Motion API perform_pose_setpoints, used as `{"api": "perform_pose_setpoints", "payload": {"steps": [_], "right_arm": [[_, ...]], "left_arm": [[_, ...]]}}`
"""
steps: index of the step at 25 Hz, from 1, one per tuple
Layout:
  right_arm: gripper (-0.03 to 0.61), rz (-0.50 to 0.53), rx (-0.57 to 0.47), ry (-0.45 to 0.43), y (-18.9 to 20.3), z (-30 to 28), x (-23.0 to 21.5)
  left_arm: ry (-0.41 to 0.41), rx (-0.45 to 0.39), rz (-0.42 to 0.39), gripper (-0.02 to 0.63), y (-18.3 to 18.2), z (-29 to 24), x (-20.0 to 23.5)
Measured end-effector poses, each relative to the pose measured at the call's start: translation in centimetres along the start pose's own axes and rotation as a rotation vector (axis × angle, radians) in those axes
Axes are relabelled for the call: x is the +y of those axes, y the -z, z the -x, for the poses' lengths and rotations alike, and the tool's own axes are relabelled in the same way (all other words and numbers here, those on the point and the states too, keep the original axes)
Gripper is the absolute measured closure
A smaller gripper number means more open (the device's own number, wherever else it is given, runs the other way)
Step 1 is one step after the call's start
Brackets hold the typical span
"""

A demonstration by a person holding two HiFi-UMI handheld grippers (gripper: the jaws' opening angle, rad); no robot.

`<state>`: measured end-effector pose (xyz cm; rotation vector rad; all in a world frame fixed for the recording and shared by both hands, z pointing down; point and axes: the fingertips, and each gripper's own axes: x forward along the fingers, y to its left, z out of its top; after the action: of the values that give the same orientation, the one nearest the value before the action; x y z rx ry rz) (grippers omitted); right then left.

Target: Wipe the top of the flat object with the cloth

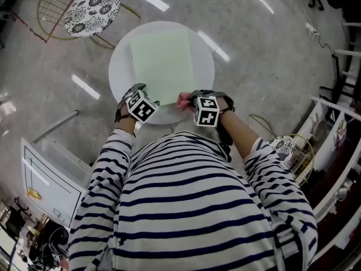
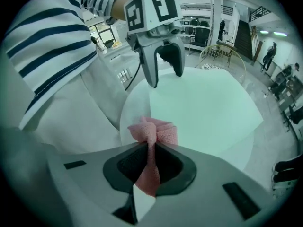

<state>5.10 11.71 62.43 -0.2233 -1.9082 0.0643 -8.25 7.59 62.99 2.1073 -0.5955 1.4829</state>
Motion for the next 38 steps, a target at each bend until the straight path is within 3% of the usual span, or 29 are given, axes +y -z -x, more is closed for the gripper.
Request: {"api": "perform_pose_setpoints", "payload": {"steps": [7,14,19,24,29,33,38], "right_arm": [[0.537,-0.113,0.047,0.182,2.6,1.5,-6.5],[0.537,-0.287,0.037,0.365,3.9,3.4,-15.2],[0.537,-0.379,-0.013,0.432,4.1,4.7,-20.2],[0.537,-0.491,-0.069,0.501,4.3,7.2,-23.9],[0.537,-0.522,-0.093,0.527,4.9,8.6,-26.0],[0.537,-0.549,-0.120,0.547,5.0,9.2,-27.9],[0.537,-0.601,-0.097,0.605,6.1,9.5,-30.3]], "left_arm": [[0.095,0.006,-0.012,0.235,-0.4,0.1,-2.8],[0.175,-0.018,-0.072,0.235,-4.3,-1.2,-5.5],[0.231,-0.053,-0.073,0.236,-8.3,-2.3,-6.7],[0.234,-0.125,-0.030,0.235,-12.4,-3.2,-6.5],[0.272,-0.173,0.015,0.235,-15.1,-3.3,-6.4],[0.240,-0.195,-0.013,0.235,-15.5,-1.4,-4.9],[0.074,-0.161,-0.036,0.235,-13.6,0.0,2.6]]}}
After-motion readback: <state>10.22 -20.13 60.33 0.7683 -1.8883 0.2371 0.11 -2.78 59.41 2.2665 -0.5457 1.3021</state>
